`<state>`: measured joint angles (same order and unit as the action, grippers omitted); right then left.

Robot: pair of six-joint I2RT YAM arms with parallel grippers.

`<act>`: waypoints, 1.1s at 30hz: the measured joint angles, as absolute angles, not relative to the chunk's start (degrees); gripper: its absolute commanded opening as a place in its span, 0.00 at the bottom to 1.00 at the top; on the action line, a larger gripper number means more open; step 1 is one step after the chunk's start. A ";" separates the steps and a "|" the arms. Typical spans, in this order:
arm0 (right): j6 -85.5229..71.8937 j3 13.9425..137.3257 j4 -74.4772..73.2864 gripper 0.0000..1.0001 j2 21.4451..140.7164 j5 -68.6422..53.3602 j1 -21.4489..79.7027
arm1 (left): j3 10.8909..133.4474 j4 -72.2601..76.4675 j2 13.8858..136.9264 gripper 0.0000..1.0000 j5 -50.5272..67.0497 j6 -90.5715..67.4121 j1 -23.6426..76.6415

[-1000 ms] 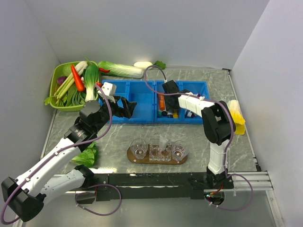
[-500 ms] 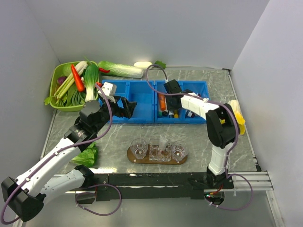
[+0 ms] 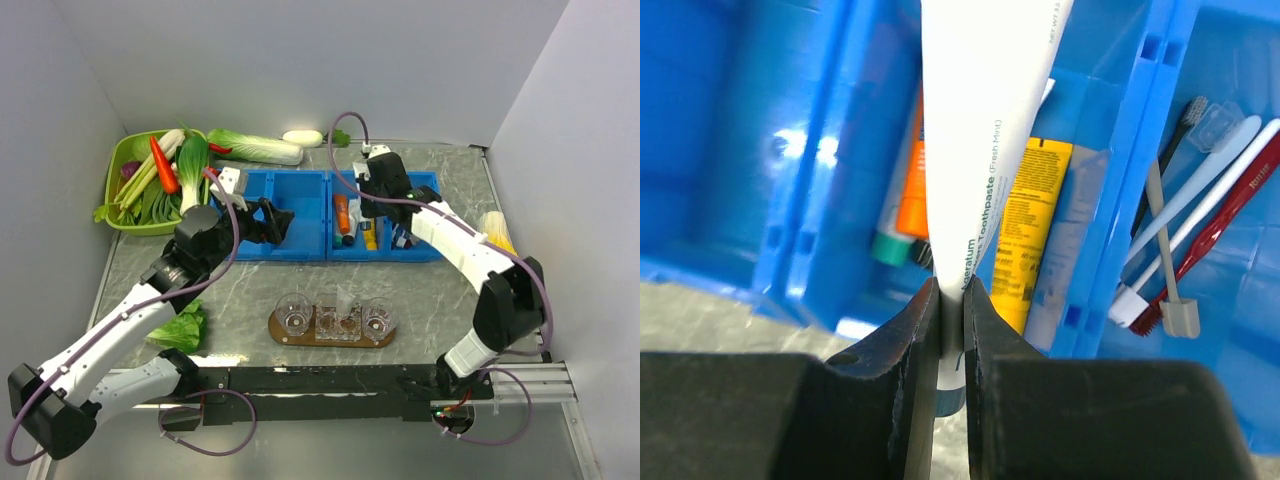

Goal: Prepare toiletry sets of a toothbrush and toothpaste on the tray

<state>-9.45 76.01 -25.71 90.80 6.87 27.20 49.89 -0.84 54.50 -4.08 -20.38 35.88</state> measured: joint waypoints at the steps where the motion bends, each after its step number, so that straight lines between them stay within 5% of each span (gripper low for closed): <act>1: -9.37 75.55 -25.67 0.00 89.69 6.52 27.33 | 50.52 -0.89 55.13 0.98 -3.79 -20.95 35.88; 19: -6.55 71.70 -25.71 0.00 65.49 13.30 44.60 | 62.81 5.15 68.38 0.96 7.68 -38.15 36.27; 33: -6.81 66.72 -27.07 0.00 61.91 15.92 50.00 | 69.28 7.38 74.98 0.88 4.89 -41.23 44.10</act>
